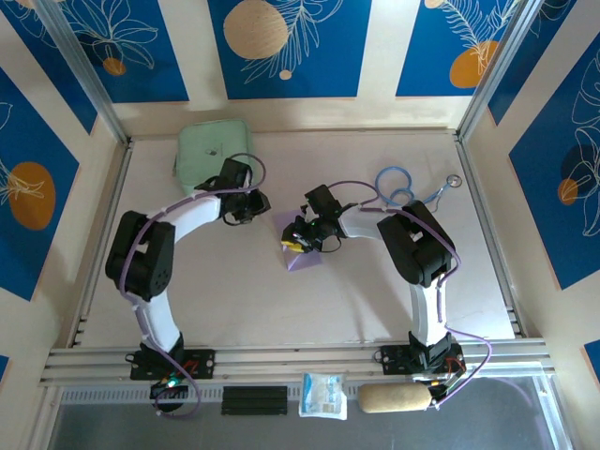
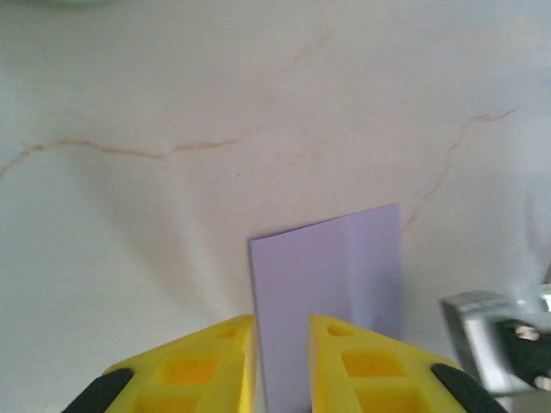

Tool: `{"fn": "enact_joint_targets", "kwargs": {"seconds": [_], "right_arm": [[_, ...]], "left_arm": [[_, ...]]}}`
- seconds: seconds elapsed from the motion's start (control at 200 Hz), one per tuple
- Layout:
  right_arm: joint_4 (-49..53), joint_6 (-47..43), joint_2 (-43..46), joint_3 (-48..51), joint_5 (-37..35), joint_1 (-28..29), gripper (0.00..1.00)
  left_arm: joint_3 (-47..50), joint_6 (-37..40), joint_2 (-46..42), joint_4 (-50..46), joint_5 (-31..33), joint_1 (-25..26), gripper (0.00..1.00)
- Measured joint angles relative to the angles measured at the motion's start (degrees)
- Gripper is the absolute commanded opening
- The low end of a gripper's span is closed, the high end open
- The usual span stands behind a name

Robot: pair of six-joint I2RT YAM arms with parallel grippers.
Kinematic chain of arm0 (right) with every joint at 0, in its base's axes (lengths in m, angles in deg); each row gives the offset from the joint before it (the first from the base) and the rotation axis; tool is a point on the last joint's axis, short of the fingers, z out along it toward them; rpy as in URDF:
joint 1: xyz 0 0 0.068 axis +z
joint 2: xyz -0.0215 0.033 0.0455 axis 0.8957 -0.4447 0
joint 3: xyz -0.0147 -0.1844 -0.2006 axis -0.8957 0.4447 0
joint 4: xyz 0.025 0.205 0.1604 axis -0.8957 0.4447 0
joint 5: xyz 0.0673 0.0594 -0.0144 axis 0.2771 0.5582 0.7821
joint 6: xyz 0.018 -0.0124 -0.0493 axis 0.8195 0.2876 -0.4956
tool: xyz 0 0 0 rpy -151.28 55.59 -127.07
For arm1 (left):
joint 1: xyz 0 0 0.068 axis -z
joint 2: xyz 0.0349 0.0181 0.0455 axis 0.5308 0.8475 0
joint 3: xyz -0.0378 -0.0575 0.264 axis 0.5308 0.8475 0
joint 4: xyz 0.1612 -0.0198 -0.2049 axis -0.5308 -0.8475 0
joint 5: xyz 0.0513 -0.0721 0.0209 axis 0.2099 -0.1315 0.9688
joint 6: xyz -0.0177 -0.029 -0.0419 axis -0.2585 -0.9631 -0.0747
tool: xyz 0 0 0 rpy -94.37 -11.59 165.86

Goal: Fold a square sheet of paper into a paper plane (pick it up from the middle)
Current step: Fold the triangle a second time at the center of the table.

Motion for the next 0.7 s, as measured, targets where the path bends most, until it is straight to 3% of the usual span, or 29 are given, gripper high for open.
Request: {"fn": "enact_joint_targets", "kwargs": {"seconds": [0.085, 0.475, 0.7], "right_arm": [[0.00, 0.04, 0.00, -0.02, 0.00, 0.00, 0.31], [2.62, 0.00, -0.02, 0.00, -2.14, -0.13, 0.04], [2.82, -0.15, -0.02, -0.07, -2.14, -0.13, 0.00]], "left_arm": [[1.79, -0.79, -2.08, 1.01, -0.31, 0.20, 0.21], [10.82, -6.10, -2.99, 3.93, -4.42, 5.20, 0.03], [11.02, -7.56, -2.93, 5.99, -5.73, 8.04, 0.00]]}}
